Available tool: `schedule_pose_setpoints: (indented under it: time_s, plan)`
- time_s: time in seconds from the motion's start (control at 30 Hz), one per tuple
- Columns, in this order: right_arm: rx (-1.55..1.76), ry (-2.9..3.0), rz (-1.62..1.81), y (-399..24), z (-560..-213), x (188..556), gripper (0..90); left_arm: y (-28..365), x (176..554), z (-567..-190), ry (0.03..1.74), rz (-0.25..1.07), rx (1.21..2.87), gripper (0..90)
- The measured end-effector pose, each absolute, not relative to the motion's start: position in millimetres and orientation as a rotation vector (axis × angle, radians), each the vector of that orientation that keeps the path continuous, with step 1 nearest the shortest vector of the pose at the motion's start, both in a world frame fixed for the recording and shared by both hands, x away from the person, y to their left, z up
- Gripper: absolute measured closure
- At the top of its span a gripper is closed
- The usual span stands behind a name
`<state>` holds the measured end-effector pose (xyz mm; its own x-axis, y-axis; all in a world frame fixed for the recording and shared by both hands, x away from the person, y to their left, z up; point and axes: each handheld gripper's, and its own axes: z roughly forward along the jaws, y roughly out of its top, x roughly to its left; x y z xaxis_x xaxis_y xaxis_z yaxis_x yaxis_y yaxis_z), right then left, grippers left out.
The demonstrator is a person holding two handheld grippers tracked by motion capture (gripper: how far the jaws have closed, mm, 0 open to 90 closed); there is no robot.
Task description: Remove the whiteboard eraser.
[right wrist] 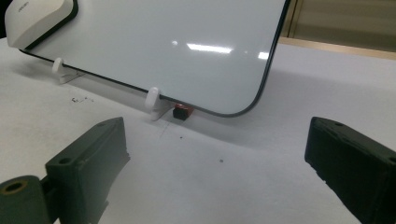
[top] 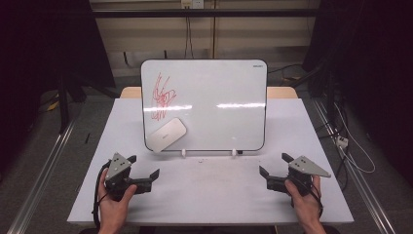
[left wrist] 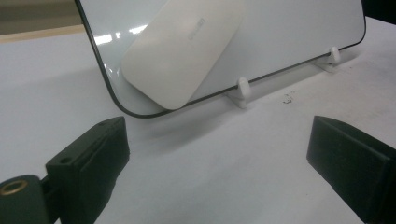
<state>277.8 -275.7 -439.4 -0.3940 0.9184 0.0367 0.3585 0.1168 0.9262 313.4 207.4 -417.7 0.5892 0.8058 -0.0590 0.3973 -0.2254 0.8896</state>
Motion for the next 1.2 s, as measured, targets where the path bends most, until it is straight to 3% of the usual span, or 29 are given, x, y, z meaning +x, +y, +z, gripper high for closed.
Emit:
schedule_pose_setpoints:
  time_s: [0.63, 1.2]
  plan:
    - [1.23, 1.851, 1.261, -275, -441, 278, 5.9, 196, 328, -414, 0.91, 0.492, 1.919, 6.8]
    - [1.22, 1.873, 1.251, -271, -442, 281, 6.2, 183, 356, -398, 0.833, 0.606, 2.015, 5.7]
